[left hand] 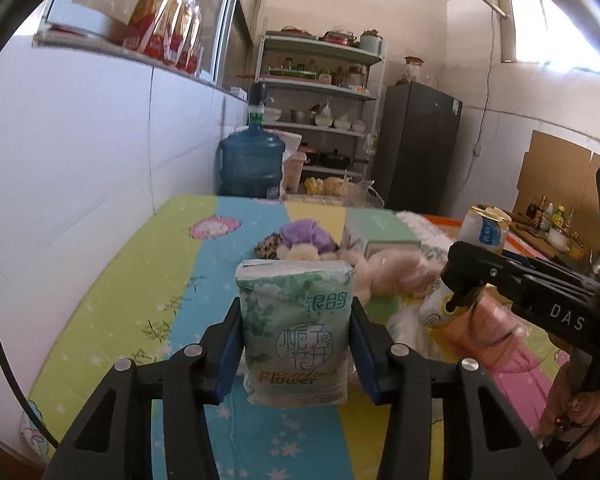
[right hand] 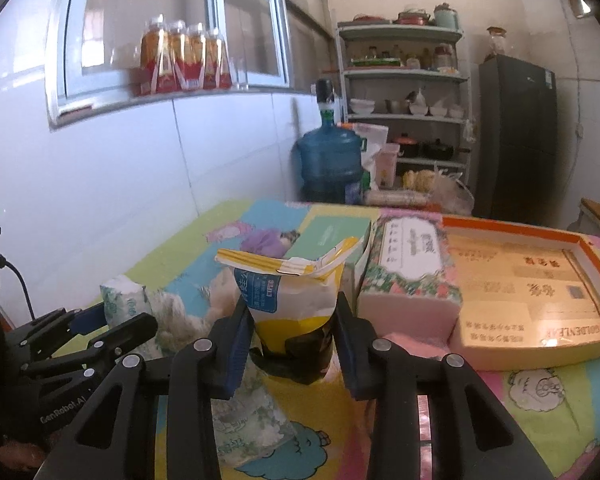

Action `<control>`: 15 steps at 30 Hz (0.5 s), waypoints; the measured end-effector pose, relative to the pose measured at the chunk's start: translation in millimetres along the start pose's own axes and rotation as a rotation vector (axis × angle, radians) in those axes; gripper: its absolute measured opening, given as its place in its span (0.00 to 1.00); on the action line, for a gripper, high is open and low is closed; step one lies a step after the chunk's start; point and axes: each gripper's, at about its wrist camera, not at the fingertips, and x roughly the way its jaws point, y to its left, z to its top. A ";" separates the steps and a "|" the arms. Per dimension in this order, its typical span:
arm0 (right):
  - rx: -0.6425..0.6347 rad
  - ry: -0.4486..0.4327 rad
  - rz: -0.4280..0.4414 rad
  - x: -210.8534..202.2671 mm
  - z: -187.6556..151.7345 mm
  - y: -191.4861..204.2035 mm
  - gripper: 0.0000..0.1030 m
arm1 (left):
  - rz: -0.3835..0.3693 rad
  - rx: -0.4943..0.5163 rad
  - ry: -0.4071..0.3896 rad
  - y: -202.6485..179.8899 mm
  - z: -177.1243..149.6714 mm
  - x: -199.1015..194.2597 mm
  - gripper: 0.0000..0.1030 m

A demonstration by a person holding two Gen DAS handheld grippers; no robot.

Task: Organize soft objects
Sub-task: 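Carry the tissue pack and yellow snack bag with both tools over the orange-rimmed box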

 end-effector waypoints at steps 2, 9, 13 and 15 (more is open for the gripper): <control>0.004 -0.018 0.000 -6.3 4.5 -1.3 0.38 | 0.000 0.019 -0.016 -5.0 5.8 -5.0 0.47; 0.022 -0.103 0.005 -33.6 19.6 -12.3 0.38 | -0.030 0.063 -0.051 -26.5 24.5 -12.2 0.47; 0.036 -0.161 -0.012 -50.0 29.5 -22.4 0.38 | -0.056 0.073 -0.064 -42.1 36.8 -10.3 0.47; 0.046 -0.183 -0.035 -58.6 33.4 -31.7 0.38 | -0.071 0.073 -0.069 -51.4 40.5 -10.2 0.47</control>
